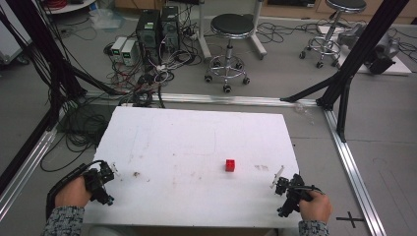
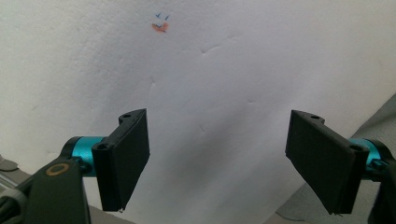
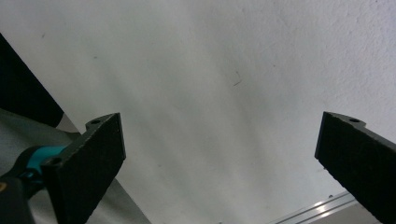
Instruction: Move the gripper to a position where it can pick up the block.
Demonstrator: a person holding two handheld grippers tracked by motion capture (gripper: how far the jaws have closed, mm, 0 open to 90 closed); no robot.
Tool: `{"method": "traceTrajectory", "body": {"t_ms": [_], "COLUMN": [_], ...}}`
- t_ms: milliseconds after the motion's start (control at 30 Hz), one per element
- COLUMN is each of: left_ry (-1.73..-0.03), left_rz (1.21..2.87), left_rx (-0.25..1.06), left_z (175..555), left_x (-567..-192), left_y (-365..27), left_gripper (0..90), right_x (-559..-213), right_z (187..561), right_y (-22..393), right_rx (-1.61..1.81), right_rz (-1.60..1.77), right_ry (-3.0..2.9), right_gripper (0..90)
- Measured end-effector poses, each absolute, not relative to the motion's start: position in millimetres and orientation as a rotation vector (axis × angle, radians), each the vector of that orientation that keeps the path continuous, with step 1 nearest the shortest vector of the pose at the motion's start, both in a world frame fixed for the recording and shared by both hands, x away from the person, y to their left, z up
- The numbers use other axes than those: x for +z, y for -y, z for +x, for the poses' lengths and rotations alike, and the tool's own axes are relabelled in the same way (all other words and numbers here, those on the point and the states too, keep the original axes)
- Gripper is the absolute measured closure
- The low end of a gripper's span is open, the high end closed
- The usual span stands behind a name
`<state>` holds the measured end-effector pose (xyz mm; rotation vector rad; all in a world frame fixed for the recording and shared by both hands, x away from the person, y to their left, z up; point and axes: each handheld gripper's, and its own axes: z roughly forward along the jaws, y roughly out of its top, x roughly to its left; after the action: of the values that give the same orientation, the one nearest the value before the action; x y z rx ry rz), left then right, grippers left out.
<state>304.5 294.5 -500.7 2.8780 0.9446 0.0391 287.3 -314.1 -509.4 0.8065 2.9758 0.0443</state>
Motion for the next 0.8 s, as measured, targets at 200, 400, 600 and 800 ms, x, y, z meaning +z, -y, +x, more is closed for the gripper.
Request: {"method": "traceTrajectory", "body": {"t_ms": [200, 400, 600, 800], "left_ry": [-0.937, -0.946, -0.953, -0.954], "left_rz": [2.882, 2.870, 2.871, 2.868], "left_rx": [0.048, 0.054, 0.056, 0.059], "left_z": [305.2, 305.3, 305.0, 304.8], "left_x": [-499.0, -498.7, -497.7, -497.6], "left_y": [-294.4, -293.9, -294.4, -294.2], "left_gripper": [22.0, 22.0, 22.0, 22.0], "right_x": [-508.6, -509.5, -510.9, -510.1], "right_z": [287.7, 290.1, 292.9, 296.3], "right_y": [315.0, 314.2, 312.9, 314.5], "right_rx": [0.052, 0.049, 0.042, 0.040], "right_rz": [0.816, 0.810, 0.783, 0.784], "right_ry": [-2.972, -2.974, -2.982, -2.984], "right_gripper": [0.8, 0.9, 0.9, 0.8]}}
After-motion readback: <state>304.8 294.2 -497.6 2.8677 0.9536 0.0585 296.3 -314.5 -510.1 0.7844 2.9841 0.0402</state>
